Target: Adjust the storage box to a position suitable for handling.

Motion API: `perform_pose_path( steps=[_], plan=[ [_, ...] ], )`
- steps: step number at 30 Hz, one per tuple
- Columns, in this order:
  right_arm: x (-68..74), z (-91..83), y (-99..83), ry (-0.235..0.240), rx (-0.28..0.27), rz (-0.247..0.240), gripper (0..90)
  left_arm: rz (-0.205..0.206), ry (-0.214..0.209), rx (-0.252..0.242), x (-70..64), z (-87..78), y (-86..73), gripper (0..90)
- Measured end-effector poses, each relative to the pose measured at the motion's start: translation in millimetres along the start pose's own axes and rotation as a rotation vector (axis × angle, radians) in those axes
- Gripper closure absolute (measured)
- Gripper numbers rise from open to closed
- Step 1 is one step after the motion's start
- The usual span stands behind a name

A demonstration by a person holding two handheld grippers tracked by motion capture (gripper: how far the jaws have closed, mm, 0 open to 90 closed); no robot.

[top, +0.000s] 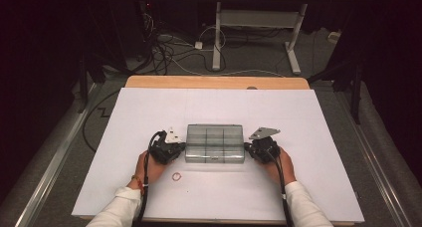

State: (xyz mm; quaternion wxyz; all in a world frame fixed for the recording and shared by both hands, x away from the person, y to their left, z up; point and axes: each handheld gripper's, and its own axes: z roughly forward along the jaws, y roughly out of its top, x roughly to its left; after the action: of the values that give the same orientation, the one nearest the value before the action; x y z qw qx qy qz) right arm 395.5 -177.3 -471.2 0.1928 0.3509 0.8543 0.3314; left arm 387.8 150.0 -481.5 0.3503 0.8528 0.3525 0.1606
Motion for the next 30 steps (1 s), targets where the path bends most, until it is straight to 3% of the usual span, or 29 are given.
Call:
perform_pose_path(
  steps=[10,12,16,17,21,22,23,25,26,28,30],
  plan=[
    [-1.0,-4.1,-0.2,0.001,-0.017,-0.025,89.5,0.002,-0.009,-0.004,4.4,-0.2,0.6,87.6],
    [-2.6,-8.0,0.7,-0.026,-0.029,-0.026,87.0,-0.005,0.001,-0.013,7.0,-3.8,0.2,87.6],
    [-9.6,-22.9,0.2,-0.028,-0.120,0.018,83.1,0.002,0.025,-0.055,10.9,-14.6,1.1,87.5],
    [-10.6,-27.4,0.4,-0.033,-0.149,0.013,81.1,0.002,0.025,-0.097,12.9,-24.1,2.4,87.5],
    [-10.7,-48.3,2.8,-0.086,-0.254,-0.005,73.7,0.022,0.041,-0.190,13.1,-45.2,6.0,87.2],
    [-10.6,-53.4,3.3,-0.097,-0.278,-0.005,71.2,0.022,0.041,-0.190,13.1,-45.2,6.0,87.1],
    [-10.5,-58.1,3.6,-0.100,-0.301,-0.007,69.4,0.032,0.050,-0.209,12.7,-50.3,7.0,81.9],
    [-10.3,-62.5,3.8,-0.108,-0.326,-0.014,66.9,0.049,0.057,-0.247,11.3,-60.0,8.3,81.8],
    [-9.9,-70.8,3.7,-0.128,-0.364,-0.013,62.3,0.059,0.064,-0.258,10.4,-64.4,8.6,79.4],
    [-9.8,-77.7,3.3,-0.140,-0.397,-0.014,54.1,0.080,0.085,-0.275,9.5,-73.5,8.1,71.3],
    [-9.4,-81.0,2.9,-0.162,-0.417,-0.017,50.5,0.102,0.092,-0.289,8.4,-80.4,7.0,69.1]
  ],
)
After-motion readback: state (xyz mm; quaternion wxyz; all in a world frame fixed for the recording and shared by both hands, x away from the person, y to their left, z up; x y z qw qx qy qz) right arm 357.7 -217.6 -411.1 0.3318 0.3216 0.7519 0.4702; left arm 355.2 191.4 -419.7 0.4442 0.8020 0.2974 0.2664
